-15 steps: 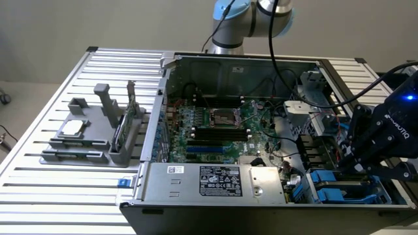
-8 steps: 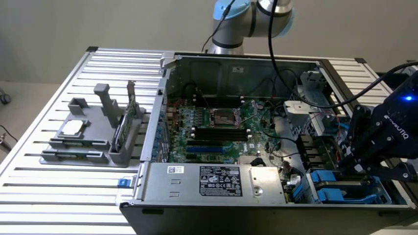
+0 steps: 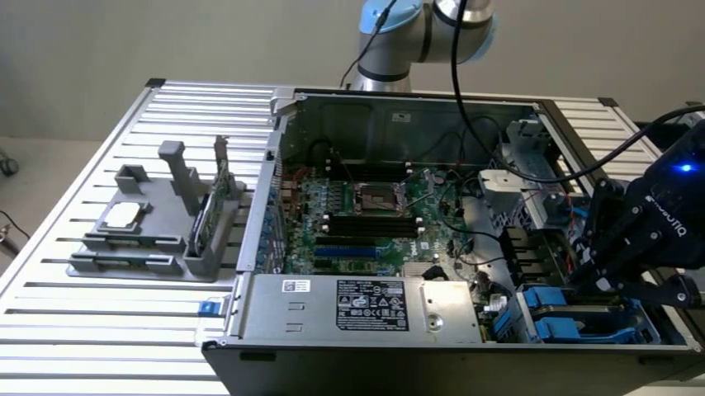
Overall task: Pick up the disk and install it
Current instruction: 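Insert the second disk wire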
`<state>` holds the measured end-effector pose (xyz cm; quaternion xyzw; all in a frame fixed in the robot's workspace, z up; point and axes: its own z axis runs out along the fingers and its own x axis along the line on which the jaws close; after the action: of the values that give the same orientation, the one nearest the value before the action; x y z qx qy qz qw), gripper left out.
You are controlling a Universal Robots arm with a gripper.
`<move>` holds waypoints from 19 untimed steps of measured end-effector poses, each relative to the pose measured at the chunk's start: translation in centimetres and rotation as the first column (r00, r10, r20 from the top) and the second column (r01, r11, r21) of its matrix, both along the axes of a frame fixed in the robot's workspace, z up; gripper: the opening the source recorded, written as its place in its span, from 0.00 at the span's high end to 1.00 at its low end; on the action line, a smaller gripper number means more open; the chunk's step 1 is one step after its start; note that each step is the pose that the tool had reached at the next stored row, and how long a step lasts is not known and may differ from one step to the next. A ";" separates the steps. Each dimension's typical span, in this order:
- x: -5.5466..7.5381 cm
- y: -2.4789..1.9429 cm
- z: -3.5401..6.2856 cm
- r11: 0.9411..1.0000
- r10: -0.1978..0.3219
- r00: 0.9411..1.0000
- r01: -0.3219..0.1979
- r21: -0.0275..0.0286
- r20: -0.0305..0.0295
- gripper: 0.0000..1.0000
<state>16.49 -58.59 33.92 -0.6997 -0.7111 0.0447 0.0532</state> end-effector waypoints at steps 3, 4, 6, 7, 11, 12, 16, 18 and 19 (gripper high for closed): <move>0.0 0.00 -0.06 1.000 0.001 1.000 -0.001 0.000 0.001 0.84; 0.0 0.00 -0.10 1.000 0.001 1.000 -0.001 0.000 0.001 0.84; 0.0 -0.01 -0.19 1.000 0.002 1.000 -0.002 0.001 0.001 0.84; 0.0 -0.03 -0.24 1.000 0.002 1.000 -0.002 0.002 0.001 0.84; 0.0 -0.14 -0.42 1.000 0.002 1.000 -0.002 0.007 0.002 0.84; 0.0 -0.16 -0.44 1.000 0.002 1.000 -0.002 0.008 0.002 0.84; 0.0 -0.20 -0.47 1.000 0.002 1.000 -0.002 0.011 0.002 0.84; 0.0 -0.20 -0.47 1.000 0.002 1.000 -0.002 0.012 0.002 0.84; 0.0 -0.20 -0.46 1.000 0.002 1.000 -0.002 0.013 0.002 0.84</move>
<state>16.49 -58.79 33.46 -0.6986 -0.7121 0.0396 0.0571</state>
